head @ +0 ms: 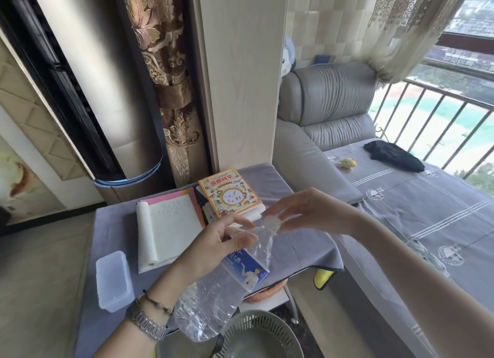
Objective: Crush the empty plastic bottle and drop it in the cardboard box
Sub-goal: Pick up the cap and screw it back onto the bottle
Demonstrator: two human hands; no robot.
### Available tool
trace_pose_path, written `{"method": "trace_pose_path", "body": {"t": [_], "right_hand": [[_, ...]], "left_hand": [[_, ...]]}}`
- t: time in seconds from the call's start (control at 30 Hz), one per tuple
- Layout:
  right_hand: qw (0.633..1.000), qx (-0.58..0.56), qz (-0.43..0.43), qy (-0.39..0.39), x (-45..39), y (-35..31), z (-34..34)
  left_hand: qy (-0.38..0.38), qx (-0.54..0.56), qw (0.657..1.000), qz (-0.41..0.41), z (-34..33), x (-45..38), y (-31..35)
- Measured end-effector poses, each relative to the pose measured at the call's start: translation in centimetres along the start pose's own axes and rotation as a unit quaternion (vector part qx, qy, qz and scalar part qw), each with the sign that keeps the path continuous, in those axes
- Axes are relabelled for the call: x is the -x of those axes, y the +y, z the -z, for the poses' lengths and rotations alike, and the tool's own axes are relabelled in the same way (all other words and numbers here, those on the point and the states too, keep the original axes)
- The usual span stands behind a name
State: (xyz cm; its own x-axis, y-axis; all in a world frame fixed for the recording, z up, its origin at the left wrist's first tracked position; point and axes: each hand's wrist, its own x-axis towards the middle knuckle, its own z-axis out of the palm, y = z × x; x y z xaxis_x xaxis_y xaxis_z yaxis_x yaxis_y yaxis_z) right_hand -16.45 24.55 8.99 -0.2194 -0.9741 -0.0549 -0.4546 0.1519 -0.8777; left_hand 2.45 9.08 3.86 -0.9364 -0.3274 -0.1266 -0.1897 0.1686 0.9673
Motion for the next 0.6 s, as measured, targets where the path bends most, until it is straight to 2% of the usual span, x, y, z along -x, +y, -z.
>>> {"method": "trace_pose_path", "body": {"t": [0.33,0.6], "right_hand": [[1.000,0.015,0.013,0.022,1.2,0.2,0.3],[0.999,-0.009,-0.048,0.002,1.6,1.1,-0.5]], "left_hand": [[-0.029,0.016,0.999,-0.007,-1.0,-0.2,0.4],[-0.018,-0.024,1.000,-0.010,-1.7,0.4,0.9]]}}
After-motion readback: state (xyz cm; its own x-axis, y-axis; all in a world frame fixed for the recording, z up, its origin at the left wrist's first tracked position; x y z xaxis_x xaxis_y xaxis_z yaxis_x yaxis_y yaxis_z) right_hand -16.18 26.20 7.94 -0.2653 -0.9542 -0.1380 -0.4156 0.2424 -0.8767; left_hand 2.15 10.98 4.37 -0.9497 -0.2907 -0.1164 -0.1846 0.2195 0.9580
